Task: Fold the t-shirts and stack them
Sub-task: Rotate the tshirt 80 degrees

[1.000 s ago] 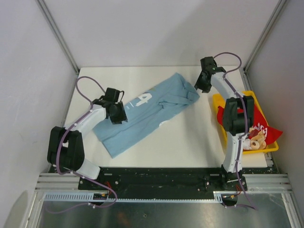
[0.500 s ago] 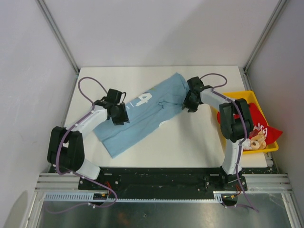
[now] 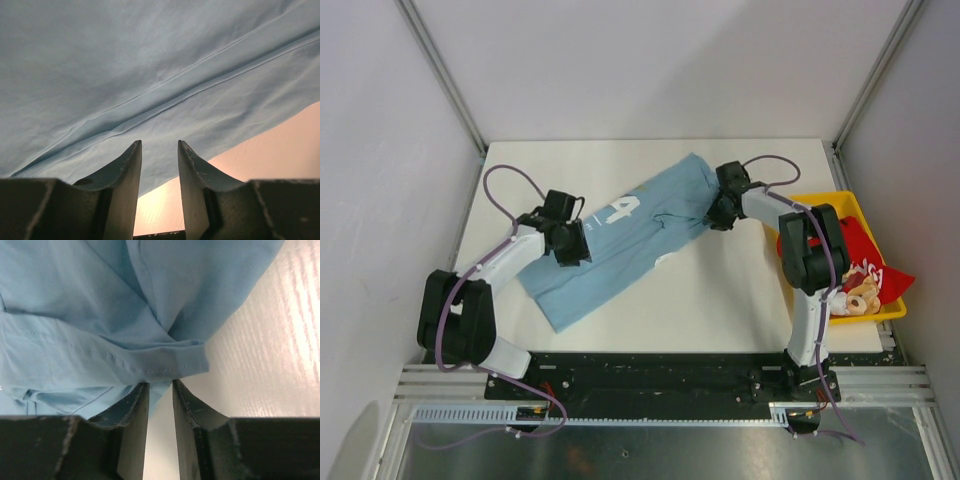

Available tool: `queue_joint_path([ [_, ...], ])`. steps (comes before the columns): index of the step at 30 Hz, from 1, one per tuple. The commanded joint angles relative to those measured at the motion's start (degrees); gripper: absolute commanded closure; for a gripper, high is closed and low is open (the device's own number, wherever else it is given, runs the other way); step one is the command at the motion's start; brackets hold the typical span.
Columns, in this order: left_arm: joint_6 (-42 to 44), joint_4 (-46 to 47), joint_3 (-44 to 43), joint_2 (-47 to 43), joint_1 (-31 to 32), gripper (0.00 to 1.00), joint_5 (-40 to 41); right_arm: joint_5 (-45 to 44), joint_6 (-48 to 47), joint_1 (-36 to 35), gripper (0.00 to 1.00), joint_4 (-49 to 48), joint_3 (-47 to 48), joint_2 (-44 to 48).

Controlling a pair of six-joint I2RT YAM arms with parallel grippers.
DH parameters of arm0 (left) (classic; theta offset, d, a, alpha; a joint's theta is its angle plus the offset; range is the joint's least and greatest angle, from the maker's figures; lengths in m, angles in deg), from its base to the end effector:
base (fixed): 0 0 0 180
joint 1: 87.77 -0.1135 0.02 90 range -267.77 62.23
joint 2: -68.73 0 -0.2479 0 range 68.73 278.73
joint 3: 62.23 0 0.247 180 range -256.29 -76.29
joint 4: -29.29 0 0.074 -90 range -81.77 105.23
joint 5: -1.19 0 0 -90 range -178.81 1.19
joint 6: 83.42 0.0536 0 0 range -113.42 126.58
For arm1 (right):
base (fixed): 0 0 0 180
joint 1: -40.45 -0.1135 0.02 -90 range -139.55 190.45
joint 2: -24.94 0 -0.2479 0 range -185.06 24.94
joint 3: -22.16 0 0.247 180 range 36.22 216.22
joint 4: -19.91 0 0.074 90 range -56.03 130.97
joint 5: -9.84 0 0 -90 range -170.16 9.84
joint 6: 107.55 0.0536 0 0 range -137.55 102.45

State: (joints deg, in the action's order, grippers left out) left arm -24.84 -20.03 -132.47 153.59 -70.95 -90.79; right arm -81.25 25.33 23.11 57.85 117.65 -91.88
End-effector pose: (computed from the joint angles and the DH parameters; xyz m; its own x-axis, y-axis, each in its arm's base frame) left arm 0.2798 -0.0865 0.1835 -0.8921 -0.2746 -0.3587 -0.1891 0.9481 -0.2555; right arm 0.4080 0.1263 0.1352 -0.7977 0.4637 -0.3856 0.3468 0.8758 0.3357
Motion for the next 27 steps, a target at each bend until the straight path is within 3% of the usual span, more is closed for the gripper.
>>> queue_joint_path([
  [1,1.1,0.4,0.3,-2.1,0.5,0.61,-1.2,-2.1,0.3,2.7,0.73,-2.1,-0.4,-1.8],
  [5,1.4,0.5,0.4,-1.9,0.7,0.61,-1.8,-2.8,-1.1,4.5,0.84,-1.5,2.6,-4.1],
  [9,2.1,0.5,0.2,-0.9,1.6,0.61,-3.1,-4.2,-3.1,5.6,0.94,1.6,11.7,-9.8],
  [17,3.4,0.4,0.6,2.0,6.6,0.62,-4.2,-8.3,-8.2,8.0,1.0,15.3,45.8,-28.8],
  [21,3.8,0.4,0.9,3.3,11.4,0.62,-4.2,-8.3,-10.6,8.4,0.91,20.7,62.3,-36.5],
  [27,5.1,0.3,1.1,4.4,19.8,0.62,-3.1,-6.1,-12.8,8.9,0.68,13.7,52.6,-28.5],
])
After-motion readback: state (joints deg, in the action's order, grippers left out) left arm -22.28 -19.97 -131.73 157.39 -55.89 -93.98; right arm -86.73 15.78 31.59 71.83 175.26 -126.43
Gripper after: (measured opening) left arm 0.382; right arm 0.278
